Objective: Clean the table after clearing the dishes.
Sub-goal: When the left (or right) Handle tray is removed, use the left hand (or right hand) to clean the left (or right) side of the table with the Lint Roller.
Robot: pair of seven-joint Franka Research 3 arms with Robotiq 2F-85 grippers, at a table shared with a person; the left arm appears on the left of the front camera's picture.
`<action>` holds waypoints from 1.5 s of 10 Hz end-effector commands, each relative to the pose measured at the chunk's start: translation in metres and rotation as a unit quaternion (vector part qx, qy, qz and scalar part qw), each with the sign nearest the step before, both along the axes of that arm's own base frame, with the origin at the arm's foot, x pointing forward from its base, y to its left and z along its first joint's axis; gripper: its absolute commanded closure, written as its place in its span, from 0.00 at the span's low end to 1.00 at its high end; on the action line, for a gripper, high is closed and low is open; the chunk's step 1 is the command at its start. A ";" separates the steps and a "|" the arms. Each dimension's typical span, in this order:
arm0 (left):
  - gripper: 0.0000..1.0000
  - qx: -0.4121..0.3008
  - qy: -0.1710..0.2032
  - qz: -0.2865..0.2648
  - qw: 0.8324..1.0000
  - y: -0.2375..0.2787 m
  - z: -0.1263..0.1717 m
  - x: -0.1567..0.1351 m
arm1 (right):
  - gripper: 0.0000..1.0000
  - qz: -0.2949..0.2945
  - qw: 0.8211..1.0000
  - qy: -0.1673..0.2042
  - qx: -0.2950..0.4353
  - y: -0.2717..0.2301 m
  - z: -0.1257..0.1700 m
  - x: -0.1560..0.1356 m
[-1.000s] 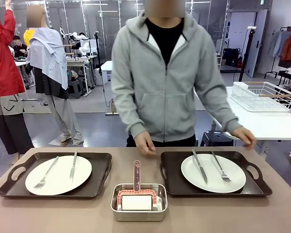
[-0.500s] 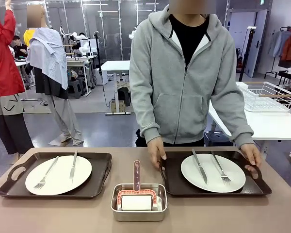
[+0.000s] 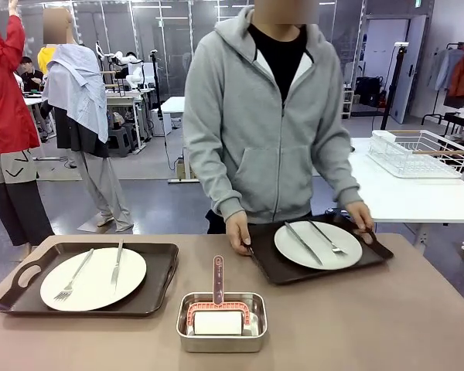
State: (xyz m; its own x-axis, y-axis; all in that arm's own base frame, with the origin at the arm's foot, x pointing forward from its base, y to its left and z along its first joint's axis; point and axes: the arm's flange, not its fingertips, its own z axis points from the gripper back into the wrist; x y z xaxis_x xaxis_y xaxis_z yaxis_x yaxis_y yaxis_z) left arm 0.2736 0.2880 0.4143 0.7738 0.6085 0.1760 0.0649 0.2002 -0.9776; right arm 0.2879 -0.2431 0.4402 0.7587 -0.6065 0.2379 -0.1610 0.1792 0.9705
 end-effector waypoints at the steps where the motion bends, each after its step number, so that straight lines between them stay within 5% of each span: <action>1: 0.00 0.001 -0.008 -0.008 1.000 0.005 -0.001 -0.004 | 0.00 0.000 1.000 0.000 0.000 0.000 0.000 0.000; 4: 0.00 0.001 -0.008 -0.008 1.000 0.005 -0.001 -0.004 | 0.00 0.155 0.971 -0.053 -0.174 0.095 0.072 0.079; 6: 0.00 0.001 -0.008 -0.008 1.000 0.005 -0.001 -0.004 | 0.00 0.330 0.894 -0.081 -0.291 0.206 0.102 0.144; 7: 0.00 0.001 -0.008 -0.008 1.000 0.005 -0.001 -0.004 | 0.00 0.404 0.842 -0.094 -0.344 0.261 0.100 0.166; 9: 0.00 0.001 -0.008 -0.008 1.000 0.005 -0.001 -0.004 | 0.00 0.506 0.739 -0.107 -0.432 0.357 0.074 0.192; 12: 0.00 0.001 -0.008 -0.008 1.000 0.005 -0.001 -0.004 | 0.00 0.597 0.639 -0.135 -0.465 0.438 0.033 0.201; 14: 0.00 0.001 -0.008 -0.008 1.000 0.005 -0.001 -0.004 | 0.00 0.585 0.603 -0.137 -0.525 0.452 0.022 0.190; 15: 0.00 0.001 -0.008 -0.008 1.000 0.005 -0.001 -0.004 | 0.00 0.608 0.639 -0.105 -0.459 0.452 0.017 0.194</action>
